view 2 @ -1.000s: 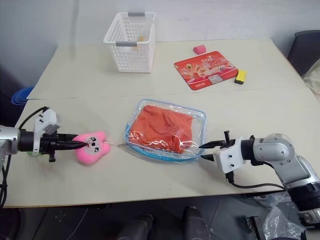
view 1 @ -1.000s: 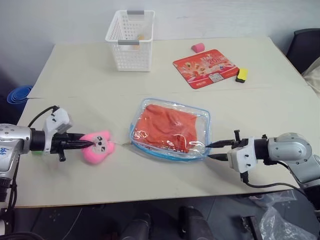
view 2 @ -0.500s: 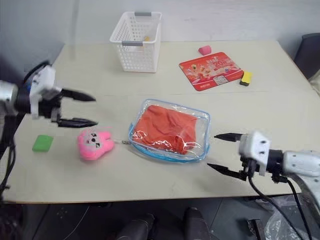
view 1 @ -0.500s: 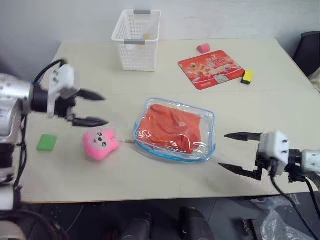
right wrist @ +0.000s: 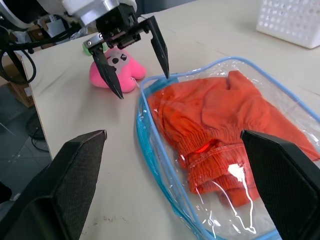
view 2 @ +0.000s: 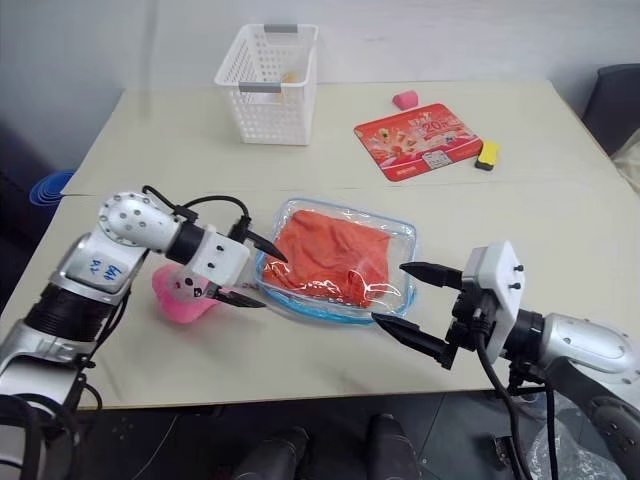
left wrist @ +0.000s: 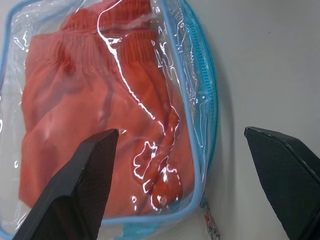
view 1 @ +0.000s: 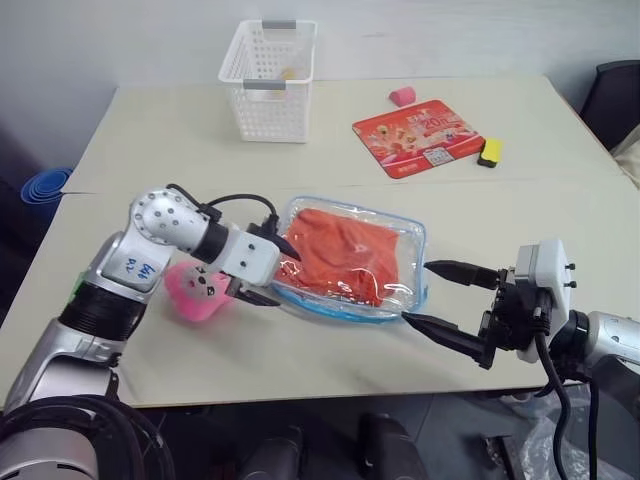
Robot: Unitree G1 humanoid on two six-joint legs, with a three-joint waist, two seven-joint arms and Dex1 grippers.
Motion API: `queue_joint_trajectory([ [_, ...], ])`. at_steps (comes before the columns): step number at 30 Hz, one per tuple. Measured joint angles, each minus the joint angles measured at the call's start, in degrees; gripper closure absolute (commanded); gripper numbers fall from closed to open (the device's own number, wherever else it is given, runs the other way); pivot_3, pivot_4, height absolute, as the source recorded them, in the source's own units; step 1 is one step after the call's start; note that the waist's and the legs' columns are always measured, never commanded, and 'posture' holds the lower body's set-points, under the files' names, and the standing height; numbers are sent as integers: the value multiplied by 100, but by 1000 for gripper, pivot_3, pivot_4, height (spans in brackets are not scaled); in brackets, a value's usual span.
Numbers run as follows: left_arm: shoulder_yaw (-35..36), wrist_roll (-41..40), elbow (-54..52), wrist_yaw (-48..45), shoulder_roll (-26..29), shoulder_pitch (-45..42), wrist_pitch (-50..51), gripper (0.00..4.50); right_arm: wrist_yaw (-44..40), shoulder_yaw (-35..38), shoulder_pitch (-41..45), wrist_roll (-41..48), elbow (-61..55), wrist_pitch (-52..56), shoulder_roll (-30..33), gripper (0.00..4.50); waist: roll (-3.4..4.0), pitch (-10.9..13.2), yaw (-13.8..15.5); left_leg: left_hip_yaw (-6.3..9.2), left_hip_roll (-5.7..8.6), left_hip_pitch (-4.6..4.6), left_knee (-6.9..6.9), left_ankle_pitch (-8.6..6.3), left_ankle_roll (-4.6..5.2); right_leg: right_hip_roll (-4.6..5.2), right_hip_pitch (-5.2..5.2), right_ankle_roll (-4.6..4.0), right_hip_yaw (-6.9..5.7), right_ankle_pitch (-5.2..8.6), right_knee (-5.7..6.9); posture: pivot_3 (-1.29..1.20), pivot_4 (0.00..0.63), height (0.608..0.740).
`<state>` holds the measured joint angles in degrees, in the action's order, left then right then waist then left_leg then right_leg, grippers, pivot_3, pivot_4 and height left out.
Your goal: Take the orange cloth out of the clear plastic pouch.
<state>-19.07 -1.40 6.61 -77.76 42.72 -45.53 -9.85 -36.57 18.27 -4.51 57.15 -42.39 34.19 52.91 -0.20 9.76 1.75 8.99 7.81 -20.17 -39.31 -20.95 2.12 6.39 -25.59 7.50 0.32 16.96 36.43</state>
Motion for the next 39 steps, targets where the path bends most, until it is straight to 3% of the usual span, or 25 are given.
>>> queue_joint_trajectory([
  [5,-7,214,116,213,-136,82,-365,253,-3,-57,-19,-104,-78,5,-29,0,-1,1,-4,0,0,0,-1,0,0,0,0,0,0,0,1,0,150,740],
  [8,-7,284,150,243,-137,103,-464,818,-17,-67,-28,-158,-94,5,-52,0,-1,1,-21,0,0,2,-1,0,0,-1,-1,0,0,0,4,0,150,740],
  [19,-6,406,276,288,-135,264,-572,4339,-170,-195,16,-276,-93,5,-83,0,-1,1,-17,0,0,2,-1,0,0,0,0,0,-1,0,4,0,150,740],
  [20,-3,406,276,312,-135,279,-572,4472,-190,-195,16,-283,-93,5,-83,0,-1,1,-17,0,0,1,-1,0,0,0,0,0,-1,0,4,0,150,740],
  [25,119,285,172,479,-224,417,-170,4472,-251,-197,16,-334,-94,4,-83,0,-1,1,-17,0,0,1,-1,0,0,0,0,0,0,0,5,0,150,740],
  [30,672,-887,-663,812,-664,611,2030,4472,-240,-317,27,-575,-123,-24,-148,0,-3,0,-19,10,1,-7,-16,0,2,1,1,0,3,0,20,0,150,740],
  [37,835,-1200,-1320,1205,-684,883,3113,4500,-57,-1015,379,-1457,-96,-170,-430,2271,-2,0,-33,4,0,0,-15,-1,0,-3,0,0,2,0,12,0,150,740],
  [38,832,-1200,-1382,1249,-691,914,3157,4500,2,-1206,485,-1722,-72,-231,-456,2546,-2,0,-28,4,1,0,-15,-1,0,-2,0,0,2,0,11,0,150,740],
  [39,832,-1199,-1452,1303,-703,950,3194,4500,93,-1450,613,-2107,-11,-340,-466,2546,-2,0,-26,4,2,0,-15,-1,0,-2,0,0,2,0,11,0,150,740],
])
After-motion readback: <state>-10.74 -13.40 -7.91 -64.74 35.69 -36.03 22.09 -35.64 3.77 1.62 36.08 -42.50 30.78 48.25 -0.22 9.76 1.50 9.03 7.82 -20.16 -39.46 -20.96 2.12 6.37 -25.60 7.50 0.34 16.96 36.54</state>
